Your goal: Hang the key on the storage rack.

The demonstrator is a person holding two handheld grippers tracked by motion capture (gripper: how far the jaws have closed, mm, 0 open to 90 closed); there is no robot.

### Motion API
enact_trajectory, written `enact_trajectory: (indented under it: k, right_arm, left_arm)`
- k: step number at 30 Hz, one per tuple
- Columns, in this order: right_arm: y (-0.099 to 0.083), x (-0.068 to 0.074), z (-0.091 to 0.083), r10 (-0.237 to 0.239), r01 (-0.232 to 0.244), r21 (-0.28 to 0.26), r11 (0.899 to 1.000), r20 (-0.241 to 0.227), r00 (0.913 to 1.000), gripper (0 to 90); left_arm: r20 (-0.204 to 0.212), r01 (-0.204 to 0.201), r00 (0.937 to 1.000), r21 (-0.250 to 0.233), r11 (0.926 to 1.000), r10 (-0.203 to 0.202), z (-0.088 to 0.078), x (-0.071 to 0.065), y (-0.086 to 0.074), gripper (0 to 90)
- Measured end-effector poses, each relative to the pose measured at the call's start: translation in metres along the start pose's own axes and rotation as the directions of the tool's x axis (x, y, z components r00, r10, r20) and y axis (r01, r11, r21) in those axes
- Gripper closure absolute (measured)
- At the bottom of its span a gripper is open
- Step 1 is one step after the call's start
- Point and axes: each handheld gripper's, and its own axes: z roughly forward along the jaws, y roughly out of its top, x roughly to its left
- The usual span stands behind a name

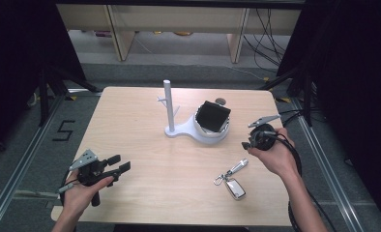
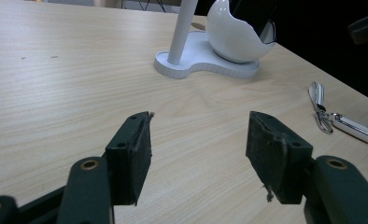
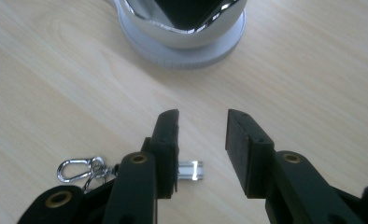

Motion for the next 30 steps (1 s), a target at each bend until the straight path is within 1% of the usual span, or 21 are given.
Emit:
enact_trajectory:
  k: [1, 3, 5, 6, 8, 9, 10, 11, 13, 14, 16, 19, 21, 22, 23, 25, 26, 27, 28, 29, 30]
  right_arm:
    - [-0.006, 0.001, 0.001, 0.022, -0.022, 0.014, 1.0, -0.004, 0.9997, 64.7]
    - [-0.01, 0.003, 0.002, 0.04, -0.04, 0.027, 0.999, -0.007, 0.9992, 64.4]
    - [-0.013, 0.003, 0.004, 0.037, -0.036, 0.026, 0.999, -0.012, 0.9993, 63.8]
    - [-0.019, 0.006, 0.006, 0.056, -0.054, 0.047, 0.997, -0.024, 0.9982, 63.3]
    - [-0.022, 0.007, 0.008, 0.044, -0.043, 0.048, 0.998, -0.029, 0.9986, 63.3]
    - [-0.026, 0.01, 0.009, 0.07, -0.067, 0.067, 0.995, -0.031, 0.9971, 63.2]
    - [-0.026, 0.01, 0.009, 0.07, -0.067, 0.067, 0.995, -0.031, 0.9971, 63.2]
    - [-0.031, 0.013, 0.009, 0.106, -0.102, 0.096, 0.99, -0.034, 0.9938, 63.3]
    - [-0.034, 0.013, 0.012, 0.109, -0.104, 0.097, 0.99, -0.047, 0.9929, 63.3]
    - [-0.035, 0.016, 0.012, 0.132, -0.127, 0.107, 0.986, -0.047, 0.9901, 63.3]
    - [-0.037, 0.019, 0.014, 0.126, -0.119, 0.112, 0.987, -0.06, 0.9902, 63.3]
    - [-0.04, 0.026, 0.019, 0.121, -0.11, 0.13, 0.985, -0.074, 0.9899, 64.1]
    - [-0.04, 0.032, 0.023, 0.087, -0.073, 0.139, 0.988, -0.093, 0.9919, 66.8]
    - [-0.039, 0.035, 0.025, 0.035, -0.02, 0.143, 0.989, -0.107, 0.9936, 67.3]
    - [-0.038, 0.038, 0.028, -0.007, 0.025, 0.149, 0.988, -0.121, 0.9927, 67.8]
    - [-0.036, 0.042, 0.034, -0.059, 0.083, 0.172, 0.982, -0.143, 0.988, 68.3]
    - [-0.034, 0.042, 0.038, -0.097, 0.123, 0.181, 0.976, -0.147, 0.9843, 68.2]
    - [-0.033, 0.043, 0.043, -0.132, 0.158, 0.17, 0.973, -0.153, 0.9793, 68.2]
    - [-0.032, 0.045, 0.047, -0.153, 0.181, 0.173, 0.968, -0.164, 0.9746, 67.6]
    - [-0.03, 0.046, 0.052, -0.198, 0.231, 0.166, 0.959, -0.191, 0.9613, 66.9]
    - [-0.029, 0.047, 0.055, -0.229, 0.263, 0.161, 0.951, -0.199, 0.9527, 65.7]
  left_arm:
    - [0.007, -0.006, 1.0, 0.004, 1.0, 0.006, 0.001, -0.002, 0.0, 39.3]
    - [0.005, -0.009, 0.9999, 0.007, 0.9999, 0.009, 0.001, -0.003, 0.0, 39.2]
    - [0.013, -0.01, 0.9999, 0.0, 1.0, 0.01, 0.001, -0.005, 0.0, 39.0]
    - [0.021, -0.011, 0.9997, -0.002, 0.9999, 0.011, 0.0, -0.005, 0.0, 38.7]
    - [0.016, -0.012, 0.9998, -0.001, 0.9999, 0.012, 0.0, -0.006, 0.0, 38.7]
    - [0.017, -0.015, 0.9997, -0.003, 0.9999, 0.015, -0.001, -0.007, 0.001, 38.7]
    - [0.018, -0.016, 0.9997, -0.002, 0.9999, 0.016, -0.001, -0.007, 0.001, 38.7]
    - [0.028, -0.019, 0.9994, -0.007, 0.9998, 0.019, -0.001, -0.008, 0.001, 38.7]
    - [0.024, -0.02, 0.9995, -0.004, 0.9998, 0.02, -0.002, -0.009, 0.001, 38.7]
    - [0.025, -0.024, 0.9994, 0.0, 0.9997, 0.024, -0.003, -0.009, 0.001, 38.6]
    - [0.035, -0.02, 0.9992, -0.004, 0.9998, 0.02, -0.002, -0.009, -0.001, 38.6]
    - [0.027, -0.022, 0.9994, 0.003, 0.9997, 0.022, -0.002, -0.009, -0.002, 38.5]
    - [0.028, -0.027, 0.9993, 0.013, 0.9996, 0.027, -0.001, -0.01, -0.002, 38.5]
    - [0.029, -0.028, 0.9992, 0.013, 0.9995, 0.027, -0.001, -0.011, -0.002, 38.5]
    - [0.03, -0.026, 0.9992, 0.013, 0.9996, 0.026, -0.001, -0.011, -0.002, 38.4]
    - [0.041, -0.032, 0.9986, 0.01, 0.9994, 0.032, 0.0, -0.011, -0.002, 38.3]
    - [0.035, -0.032, 0.9989, 0.015, 0.9994, 0.032, 0.0, -0.012, -0.002, 38.3]
    - [0.035, -0.028, 0.999, 0.016, 0.9995, 0.028, 0.001, -0.012, -0.002, 38.3]
    - [0.035, -0.028, 0.999, 0.016, 0.9995, 0.028, 0.001, -0.012, -0.002, 38.3]
    - [0.034, -0.028, 0.999, 0.019, 0.9994, 0.027, 0.001, -0.012, -0.003, 38.3]
    - [0.034, -0.028, 0.999, 0.02, 0.9994, 0.027, 0.001, -0.012, -0.003, 38.3]
